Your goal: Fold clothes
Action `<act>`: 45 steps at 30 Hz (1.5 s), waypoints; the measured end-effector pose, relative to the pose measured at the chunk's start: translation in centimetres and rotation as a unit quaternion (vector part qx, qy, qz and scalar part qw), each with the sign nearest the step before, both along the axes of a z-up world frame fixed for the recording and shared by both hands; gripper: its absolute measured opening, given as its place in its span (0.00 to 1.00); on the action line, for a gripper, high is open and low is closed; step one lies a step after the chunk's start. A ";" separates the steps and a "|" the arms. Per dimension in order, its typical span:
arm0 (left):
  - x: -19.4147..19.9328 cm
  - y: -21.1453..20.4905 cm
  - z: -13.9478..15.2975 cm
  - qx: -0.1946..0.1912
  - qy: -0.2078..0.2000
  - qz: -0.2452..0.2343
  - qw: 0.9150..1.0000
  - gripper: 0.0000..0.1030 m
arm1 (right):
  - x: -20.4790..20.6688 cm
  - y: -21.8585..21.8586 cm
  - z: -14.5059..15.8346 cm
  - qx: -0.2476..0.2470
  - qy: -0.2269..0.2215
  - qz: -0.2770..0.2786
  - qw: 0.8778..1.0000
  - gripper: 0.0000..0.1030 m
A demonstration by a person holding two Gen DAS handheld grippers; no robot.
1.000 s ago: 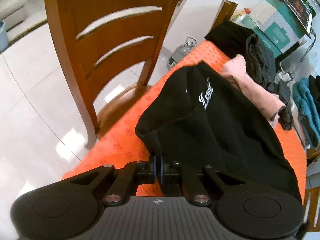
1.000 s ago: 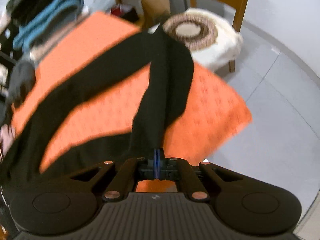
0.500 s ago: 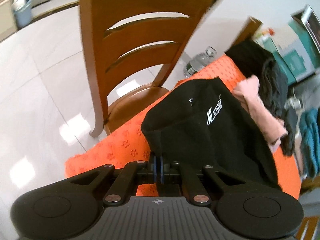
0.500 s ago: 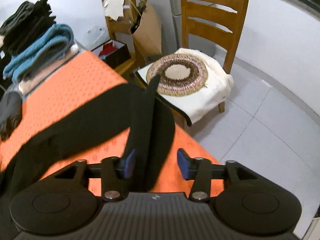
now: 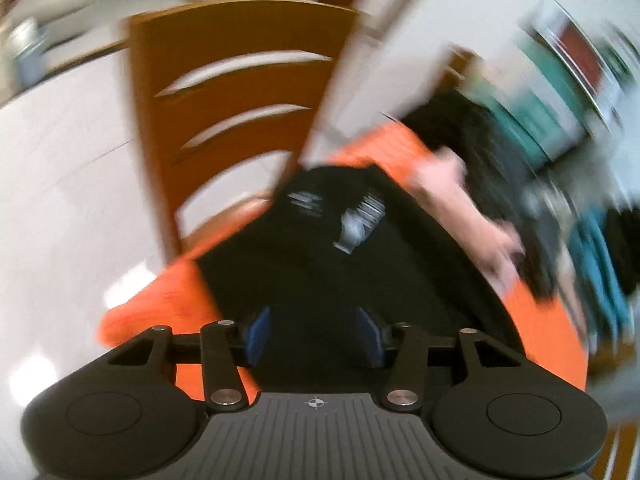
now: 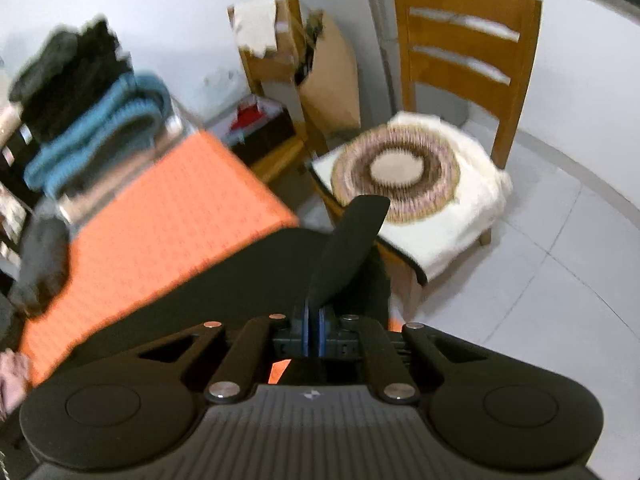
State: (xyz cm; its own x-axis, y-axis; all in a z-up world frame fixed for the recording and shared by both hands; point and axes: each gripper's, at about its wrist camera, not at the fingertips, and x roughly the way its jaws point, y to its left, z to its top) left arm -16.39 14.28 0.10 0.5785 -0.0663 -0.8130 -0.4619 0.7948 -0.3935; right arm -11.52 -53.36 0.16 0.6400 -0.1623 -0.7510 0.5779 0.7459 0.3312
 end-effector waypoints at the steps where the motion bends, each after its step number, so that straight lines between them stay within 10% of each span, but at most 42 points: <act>1: 0.7 -1.1 0.1 0.008 0.001 -0.035 0.999 0.57 | -0.7 -0.3 1.1 -0.002 -0.015 -0.006 1.000 0.05; 5: 2.9 -6.1 -0.9 0.036 0.015 -0.203 0.978 0.59 | -3.9 -1.3 4.4 -0.018 -0.055 -0.031 0.998 0.05; 12: 4.9 -13.4 -3.0 0.093 0.034 -0.439 0.893 0.60 | -8.8 -3.6 -1.7 0.028 0.031 -0.094 0.995 0.05; 19: 3.5 -15.8 -4.9 0.134 0.049 -0.555 0.820 0.61 | -10.2 -3.3 -5.8 0.035 0.065 -0.106 0.992 0.05; 27: 2.0 -16.8 -6.4 0.206 0.040 -0.602 0.771 0.54 | -9.1 -3.1 -4.9 0.008 0.065 -0.083 0.994 0.05; 30: 1.6 -16.9 -6.5 0.224 0.025 -0.611 0.759 0.41 | -8.8 -3.1 -4.6 0.004 0.068 -0.078 0.995 0.05; 32: 1.5 -16.8 -6.1 0.227 0.014 -0.611 0.758 0.05 | -8.8 -3.0 -4.5 0.004 0.069 -0.077 0.995 0.05; 40: 2.9 -13.8 -1.3 0.151 0.006 -0.592 0.792 0.04 | -10.6 -1.9 -1.1 0.002 0.053 -0.067 0.996 0.05; 45: 2.1 -12.8 -1.7 0.123 0.038 -0.604 0.786 0.05 | -13.0 -1.6 -3.0 0.009 0.103 -0.072 0.992 0.05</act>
